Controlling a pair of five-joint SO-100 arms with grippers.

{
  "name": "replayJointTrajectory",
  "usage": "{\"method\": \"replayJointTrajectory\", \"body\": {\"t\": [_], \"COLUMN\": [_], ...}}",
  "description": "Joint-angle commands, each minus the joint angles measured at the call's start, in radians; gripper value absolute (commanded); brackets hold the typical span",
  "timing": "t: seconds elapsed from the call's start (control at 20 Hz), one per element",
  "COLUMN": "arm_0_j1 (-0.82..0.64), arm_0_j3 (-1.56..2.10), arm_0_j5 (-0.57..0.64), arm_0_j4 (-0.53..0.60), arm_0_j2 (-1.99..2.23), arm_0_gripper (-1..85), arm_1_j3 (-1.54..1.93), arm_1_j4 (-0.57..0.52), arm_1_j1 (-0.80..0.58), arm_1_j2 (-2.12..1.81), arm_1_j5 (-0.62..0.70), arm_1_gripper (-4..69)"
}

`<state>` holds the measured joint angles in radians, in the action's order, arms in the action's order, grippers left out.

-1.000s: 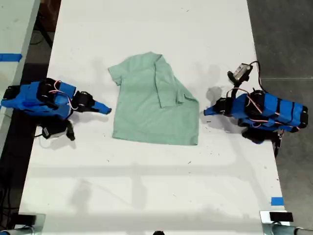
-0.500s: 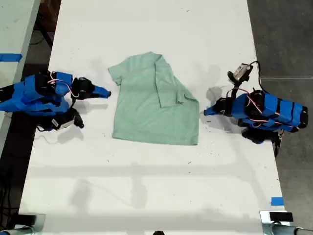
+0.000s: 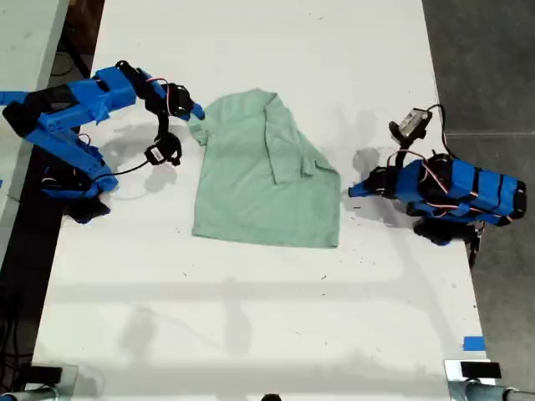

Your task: Fold t shirt

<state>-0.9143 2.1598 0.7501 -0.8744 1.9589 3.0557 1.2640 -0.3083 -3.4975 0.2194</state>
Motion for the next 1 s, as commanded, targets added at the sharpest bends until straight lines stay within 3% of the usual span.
{"method": "replayJointTrajectory", "body": {"t": [0.0, 0.55, 0.7, 0.95], "arm_0_j1": [-0.040, -0.078, -0.072, -0.006], "arm_0_j3": [-0.114, -0.311, -0.525, -0.667], "arm_0_j5": [0.017, -0.051, -0.048, -0.081], "arm_0_j4": [0.012, -0.035, -0.201, -0.348], "arm_0_j2": [-0.089, -0.474, -0.683, -0.673], "arm_0_gripper": [11.7, 10.8, 0.0, -0.2], "arm_1_j3": [0.051, 0.051, 0.051, 0.051], "arm_1_j4": [0.003, 0.002, 0.002, 0.002], "arm_1_j1": [0.011, 0.011, 0.012, 0.012], "arm_1_j2": [-0.015, -0.015, -0.015, -0.015], "arm_1_j5": [-0.006, -0.003, -0.003, -0.003], "arm_1_gripper": [2.0, 1.9, 1.9, 1.9]}}
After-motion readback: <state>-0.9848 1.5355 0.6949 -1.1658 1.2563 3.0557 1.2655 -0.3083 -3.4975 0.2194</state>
